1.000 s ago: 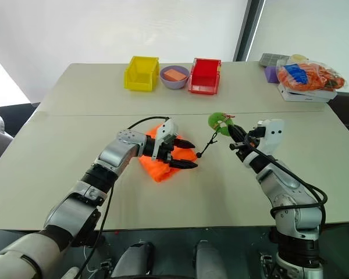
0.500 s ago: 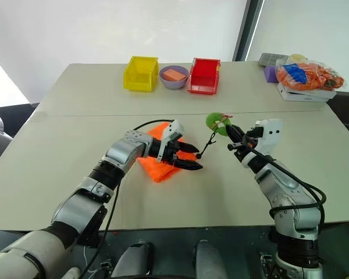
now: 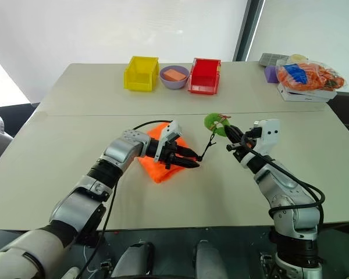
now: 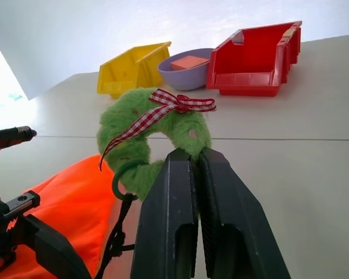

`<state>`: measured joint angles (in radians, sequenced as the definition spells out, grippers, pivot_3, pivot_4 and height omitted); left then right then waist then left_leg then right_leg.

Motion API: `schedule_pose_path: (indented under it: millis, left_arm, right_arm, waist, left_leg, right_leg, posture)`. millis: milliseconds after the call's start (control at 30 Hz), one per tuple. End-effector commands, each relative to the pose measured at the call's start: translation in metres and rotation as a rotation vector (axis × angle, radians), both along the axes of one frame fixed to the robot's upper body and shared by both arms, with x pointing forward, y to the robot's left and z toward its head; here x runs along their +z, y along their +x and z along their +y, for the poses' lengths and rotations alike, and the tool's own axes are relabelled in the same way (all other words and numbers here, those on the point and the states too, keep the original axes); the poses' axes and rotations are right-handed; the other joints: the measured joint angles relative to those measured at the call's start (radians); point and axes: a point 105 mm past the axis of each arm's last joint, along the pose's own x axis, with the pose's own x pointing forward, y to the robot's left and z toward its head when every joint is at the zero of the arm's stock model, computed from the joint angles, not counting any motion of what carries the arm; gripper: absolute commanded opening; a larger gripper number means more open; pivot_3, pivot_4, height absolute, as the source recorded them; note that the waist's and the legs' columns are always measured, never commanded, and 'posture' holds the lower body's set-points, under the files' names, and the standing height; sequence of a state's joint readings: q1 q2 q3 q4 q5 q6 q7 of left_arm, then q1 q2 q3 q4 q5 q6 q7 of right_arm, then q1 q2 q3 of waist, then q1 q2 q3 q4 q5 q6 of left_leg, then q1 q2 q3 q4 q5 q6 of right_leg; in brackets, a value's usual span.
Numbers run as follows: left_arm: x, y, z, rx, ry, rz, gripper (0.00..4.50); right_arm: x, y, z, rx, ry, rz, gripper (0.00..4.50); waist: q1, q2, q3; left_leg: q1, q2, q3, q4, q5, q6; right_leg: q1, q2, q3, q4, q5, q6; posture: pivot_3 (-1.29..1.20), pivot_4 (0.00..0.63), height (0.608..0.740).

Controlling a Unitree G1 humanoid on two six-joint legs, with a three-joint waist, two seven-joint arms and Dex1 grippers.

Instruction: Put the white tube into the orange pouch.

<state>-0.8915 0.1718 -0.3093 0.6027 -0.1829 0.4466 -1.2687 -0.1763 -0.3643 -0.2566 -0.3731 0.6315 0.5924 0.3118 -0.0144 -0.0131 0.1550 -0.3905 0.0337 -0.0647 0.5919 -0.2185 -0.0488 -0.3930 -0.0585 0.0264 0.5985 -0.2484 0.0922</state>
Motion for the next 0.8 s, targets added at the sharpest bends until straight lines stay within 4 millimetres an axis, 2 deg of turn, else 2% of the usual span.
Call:
schedule_pose_path:
  millis: [33, 300, 433, 533, 633, 800]
  left_arm:
    - [0.011, 0.003, -0.003, -0.014, -0.006, -0.055, 2.14]
    - [0.009, 0.005, -0.002, -0.023, 0.012, -0.121, 2.14]
    - [0.016, 0.011, 0.002, -0.003, -0.020, -0.130, 2.14]
    - [0.023, 0.013, 0.008, -0.005, -0.038, -0.121, 2.97]
    - [0.027, 0.015, 0.012, -0.007, -0.044, -0.116, 4.45]
    - [0.027, 0.018, 0.013, 0.004, -0.042, -0.104, 4.45]
  right_arm:
    - [0.019, -0.005, 0.006, 0.018, -0.012, -0.084, 0.00]
    - [0.019, -0.006, 0.006, 0.021, -0.012, -0.086, 0.00]
    - [0.020, -0.004, 0.000, -0.012, -0.010, -0.093, 0.00]
    - [0.019, -0.002, -0.011, -0.054, -0.013, -0.091, 0.00]
    - [0.015, 0.000, -0.021, -0.095, -0.030, -0.082, 0.00]
    - [0.013, 0.003, -0.030, -0.146, -0.060, -0.081, 0.00]
  waist:
    - [0.000, 0.000, 0.000]
    - [0.000, 0.000, 0.000]
    - [0.000, 0.000, 0.000]
    - [0.000, 0.000, 0.000]
    - [0.000, 0.000, 0.000]
    - [0.000, 0.000, 0.000]
  left_leg:
    - [0.000, 0.000, 0.000, 0.000, 0.000, 0.000]
    - [0.000, 0.000, 0.000, 0.000, 0.000, 0.000]
    - [0.000, 0.000, 0.000, 0.000, 0.000, 0.000]
    - [0.000, 0.000, 0.000, 0.000, 0.000, 0.000]
    - [0.000, 0.000, 0.000, 0.000, 0.000, 0.000]
    - [0.000, 0.000, 0.000, 0.000, 0.000, 0.000]
  right_leg:
    - [0.000, 0.000, 0.000, 0.000, 0.000, 0.000]
    - [0.000, 0.000, 0.000, 0.000, 0.000, 0.000]
    - [0.000, 0.000, 0.000, 0.000, 0.000, 0.000]
    - [0.000, 0.000, 0.000, 0.000, 0.000, 0.000]
    - [0.000, 0.000, 0.000, 0.000, 0.000, 0.000]
    - [0.000, 0.000, 0.000, 0.000, 0.000, 0.000]
  posture:
    - [0.00, 0.150, 0.740]
    - [0.00, 0.150, 0.740]
    - [0.00, 0.150, 0.740]
    - [0.00, 0.150, 0.740]
    - [0.00, 0.150, 0.740]
    - [0.00, 0.150, 0.740]
